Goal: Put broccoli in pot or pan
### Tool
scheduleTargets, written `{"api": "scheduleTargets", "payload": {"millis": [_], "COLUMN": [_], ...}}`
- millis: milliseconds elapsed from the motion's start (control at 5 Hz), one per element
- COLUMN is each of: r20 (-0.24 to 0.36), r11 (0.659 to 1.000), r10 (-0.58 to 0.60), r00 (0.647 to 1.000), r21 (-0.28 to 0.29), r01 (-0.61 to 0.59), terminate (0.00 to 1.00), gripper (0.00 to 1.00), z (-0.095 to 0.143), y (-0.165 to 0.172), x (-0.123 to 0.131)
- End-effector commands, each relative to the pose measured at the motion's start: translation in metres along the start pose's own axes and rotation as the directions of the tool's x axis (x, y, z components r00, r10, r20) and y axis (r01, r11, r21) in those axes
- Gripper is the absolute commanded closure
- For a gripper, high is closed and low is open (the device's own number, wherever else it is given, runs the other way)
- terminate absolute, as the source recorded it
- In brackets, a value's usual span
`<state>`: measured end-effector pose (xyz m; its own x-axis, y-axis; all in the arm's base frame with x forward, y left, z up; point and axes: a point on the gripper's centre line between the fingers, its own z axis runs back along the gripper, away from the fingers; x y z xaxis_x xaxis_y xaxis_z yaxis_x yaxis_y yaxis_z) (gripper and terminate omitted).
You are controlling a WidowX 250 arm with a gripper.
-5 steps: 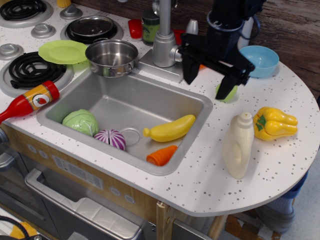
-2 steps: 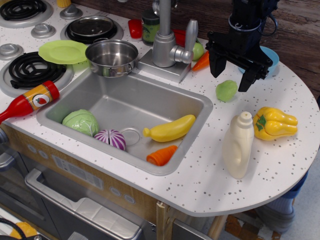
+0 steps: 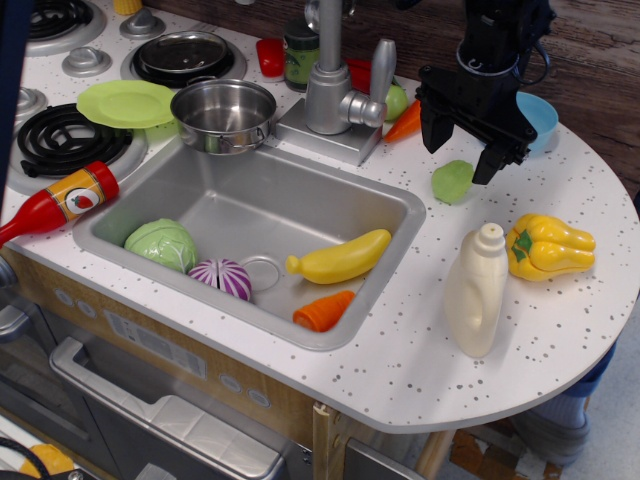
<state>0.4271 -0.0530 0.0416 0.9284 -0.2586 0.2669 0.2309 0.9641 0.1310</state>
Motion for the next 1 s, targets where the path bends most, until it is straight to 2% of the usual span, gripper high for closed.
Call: {"api": "scheduleTargets", "payload": {"millis": [0,200,400,600,800], "r20": [0.069,0.077,0.077,0.071,0.000], "r11": [1.000,0.998,0.998,0.998,0.998], "r10": [-0.005,0.016,0.033,0.050,0.059], "r00": [0.998,0.997,0.997,0.996,0.998], "r21": [-0.028,-0.056,-0.063,-0.054,0.029], "r01": [0.006,-0.012,-0.028,-0.046,-0.059], "terminate": [0.00,0.00,0.00,0.00,0.00], "gripper": [0.00,0.00,1.00,1.00,1.00], "z": [-0.005,-0.013,-0.015,-0.009,0.028], "y": [0.013,0.011,0.010,0.011,0.028], "x": [0.010,0.010,0.009,0.003,-0.010]}}
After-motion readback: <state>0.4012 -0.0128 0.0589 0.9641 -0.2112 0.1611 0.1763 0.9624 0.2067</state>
